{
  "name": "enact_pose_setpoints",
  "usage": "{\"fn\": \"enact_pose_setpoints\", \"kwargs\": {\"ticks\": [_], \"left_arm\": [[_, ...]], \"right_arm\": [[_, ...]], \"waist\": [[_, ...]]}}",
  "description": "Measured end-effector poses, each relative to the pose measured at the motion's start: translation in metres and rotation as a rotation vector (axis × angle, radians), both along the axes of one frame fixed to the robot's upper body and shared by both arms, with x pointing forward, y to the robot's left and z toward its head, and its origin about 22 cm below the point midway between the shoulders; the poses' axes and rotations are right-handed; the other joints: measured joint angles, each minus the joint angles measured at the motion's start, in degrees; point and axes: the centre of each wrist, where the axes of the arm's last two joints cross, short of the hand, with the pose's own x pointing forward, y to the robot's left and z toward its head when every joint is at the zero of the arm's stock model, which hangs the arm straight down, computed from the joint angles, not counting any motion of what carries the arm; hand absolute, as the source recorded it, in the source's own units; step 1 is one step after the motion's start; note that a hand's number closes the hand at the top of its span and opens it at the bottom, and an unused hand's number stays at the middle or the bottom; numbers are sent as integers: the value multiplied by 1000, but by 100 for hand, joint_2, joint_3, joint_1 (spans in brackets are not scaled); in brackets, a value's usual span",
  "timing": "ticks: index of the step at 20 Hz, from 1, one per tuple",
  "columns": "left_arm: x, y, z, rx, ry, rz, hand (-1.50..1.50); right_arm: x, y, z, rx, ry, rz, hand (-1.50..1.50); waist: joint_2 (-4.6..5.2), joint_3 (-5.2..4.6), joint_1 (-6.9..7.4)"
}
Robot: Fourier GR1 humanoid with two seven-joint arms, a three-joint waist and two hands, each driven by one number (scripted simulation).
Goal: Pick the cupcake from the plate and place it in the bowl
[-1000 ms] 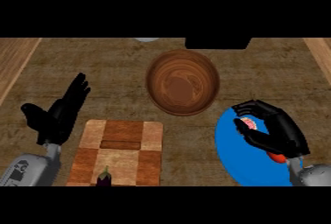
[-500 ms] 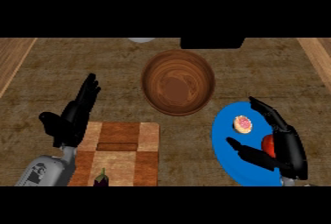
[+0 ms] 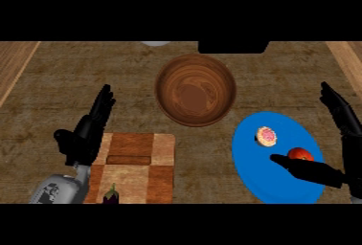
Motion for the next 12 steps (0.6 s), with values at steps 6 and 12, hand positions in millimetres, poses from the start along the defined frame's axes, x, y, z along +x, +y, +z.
{"fn": "enact_pose_setpoints", "kwargs": {"ticks": [6,12], "left_arm": [[-1,3,2,0,-8,-9,0],[5,-6,7,-1,-10,-19,0]], "right_arm": [[8,4,40,-47,188,-17,-150],[28,12,49,-101,407,-18,-150]], "waist": [[10,1,50],[23,5,90]]}}
